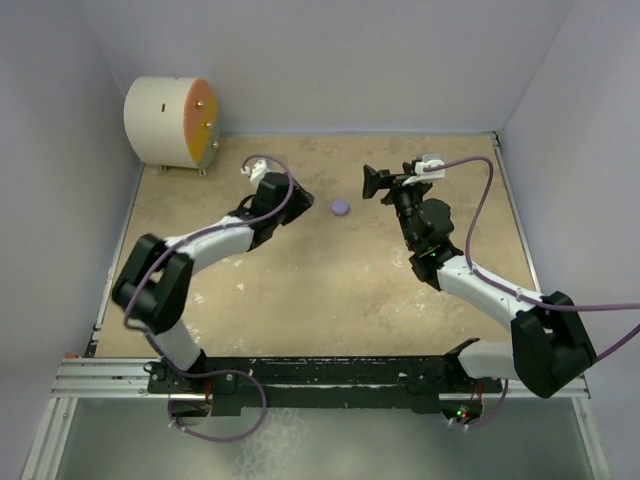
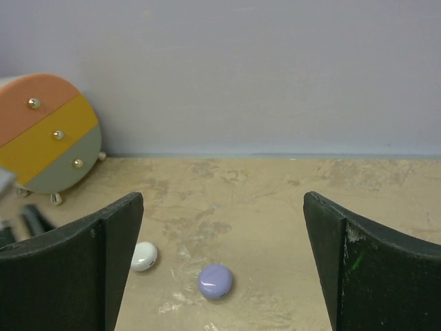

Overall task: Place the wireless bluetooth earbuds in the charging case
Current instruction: Reset both arms

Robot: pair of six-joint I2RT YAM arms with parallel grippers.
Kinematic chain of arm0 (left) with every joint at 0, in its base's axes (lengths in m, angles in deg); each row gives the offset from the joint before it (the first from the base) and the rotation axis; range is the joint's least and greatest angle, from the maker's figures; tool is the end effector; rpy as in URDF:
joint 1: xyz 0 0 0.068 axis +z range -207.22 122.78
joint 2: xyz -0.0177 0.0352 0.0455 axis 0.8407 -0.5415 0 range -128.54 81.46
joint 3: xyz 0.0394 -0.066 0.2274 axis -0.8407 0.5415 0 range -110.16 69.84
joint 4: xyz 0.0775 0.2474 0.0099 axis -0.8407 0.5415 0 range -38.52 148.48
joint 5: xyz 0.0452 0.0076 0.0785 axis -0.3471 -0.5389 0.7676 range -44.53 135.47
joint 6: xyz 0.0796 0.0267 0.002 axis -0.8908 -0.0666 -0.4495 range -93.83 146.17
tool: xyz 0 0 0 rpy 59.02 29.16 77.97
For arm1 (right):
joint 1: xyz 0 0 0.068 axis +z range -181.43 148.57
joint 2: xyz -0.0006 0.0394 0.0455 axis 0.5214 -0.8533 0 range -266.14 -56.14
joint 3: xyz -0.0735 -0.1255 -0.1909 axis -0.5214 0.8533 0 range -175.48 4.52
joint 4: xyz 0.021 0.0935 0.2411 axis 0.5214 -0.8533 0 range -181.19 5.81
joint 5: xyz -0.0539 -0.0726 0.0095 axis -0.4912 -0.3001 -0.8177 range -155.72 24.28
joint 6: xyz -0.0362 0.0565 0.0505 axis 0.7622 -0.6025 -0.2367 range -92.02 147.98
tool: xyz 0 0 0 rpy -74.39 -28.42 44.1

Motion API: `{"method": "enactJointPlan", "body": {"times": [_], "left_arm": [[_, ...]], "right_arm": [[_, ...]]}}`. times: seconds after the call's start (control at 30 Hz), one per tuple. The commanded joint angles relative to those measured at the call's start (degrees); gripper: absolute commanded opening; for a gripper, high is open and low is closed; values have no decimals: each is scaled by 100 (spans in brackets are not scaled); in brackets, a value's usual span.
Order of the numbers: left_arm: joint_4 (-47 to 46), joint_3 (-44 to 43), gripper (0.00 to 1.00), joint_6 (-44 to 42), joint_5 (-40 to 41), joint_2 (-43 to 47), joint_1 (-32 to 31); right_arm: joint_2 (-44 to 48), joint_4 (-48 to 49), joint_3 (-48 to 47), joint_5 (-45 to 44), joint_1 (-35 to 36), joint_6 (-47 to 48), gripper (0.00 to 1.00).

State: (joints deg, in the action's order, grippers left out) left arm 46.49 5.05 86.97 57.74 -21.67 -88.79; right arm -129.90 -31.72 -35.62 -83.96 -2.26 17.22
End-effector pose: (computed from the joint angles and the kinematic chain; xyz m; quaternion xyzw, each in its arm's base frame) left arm 0.3676 -0.2076 0.1537 -0.2698 0.8341 -0.2752 0.3945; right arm 0.2971 0.1396 0.2963 0.0354 0.5876 0.1875 0.7863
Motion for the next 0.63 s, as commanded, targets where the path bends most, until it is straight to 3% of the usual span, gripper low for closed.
{"method": "enactJointPlan", "body": {"times": [0.0, 0.3, 0.6], "left_arm": [[-382, 1266, 53, -296, 419, 1555, 238], [519, 2950, 54, -468, 1518, 4096, 273], [654, 4008, 54, -237, 2005, 5626, 275]], "right_arm": [[18, 56, -141, 139, -47, -155, 100], [-201, -183, -197, 6, -95, -355, 100], [-351, -131, -148, 38, -139, -549, 100]]}}
